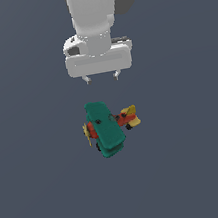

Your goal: Pick up the object and move it to a goal position.

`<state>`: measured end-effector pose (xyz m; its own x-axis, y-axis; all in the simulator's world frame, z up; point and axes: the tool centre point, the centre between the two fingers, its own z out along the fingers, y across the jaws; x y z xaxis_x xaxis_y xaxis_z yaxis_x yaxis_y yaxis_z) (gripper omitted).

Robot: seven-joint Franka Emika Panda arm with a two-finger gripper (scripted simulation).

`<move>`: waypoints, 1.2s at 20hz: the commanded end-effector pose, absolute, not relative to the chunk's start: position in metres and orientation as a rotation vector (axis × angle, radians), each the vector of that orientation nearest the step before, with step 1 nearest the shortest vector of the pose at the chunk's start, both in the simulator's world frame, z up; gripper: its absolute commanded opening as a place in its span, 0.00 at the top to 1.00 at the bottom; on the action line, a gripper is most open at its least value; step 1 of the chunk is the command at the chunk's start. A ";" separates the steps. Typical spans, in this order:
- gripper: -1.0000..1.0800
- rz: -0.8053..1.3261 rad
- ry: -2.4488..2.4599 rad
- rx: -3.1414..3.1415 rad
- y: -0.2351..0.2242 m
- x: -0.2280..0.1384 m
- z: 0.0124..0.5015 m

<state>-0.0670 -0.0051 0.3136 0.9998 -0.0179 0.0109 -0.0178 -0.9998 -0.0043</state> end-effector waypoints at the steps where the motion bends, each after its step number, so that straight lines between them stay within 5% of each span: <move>1: 0.38 -0.017 0.028 -3.137 -0.005 -0.067 0.314; 24: 0.38 -0.203 0.108 -3.196 -0.037 -0.057 0.351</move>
<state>-0.0585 -0.0318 0.3451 0.9923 -0.0574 0.1096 -0.0633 -0.9967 0.0509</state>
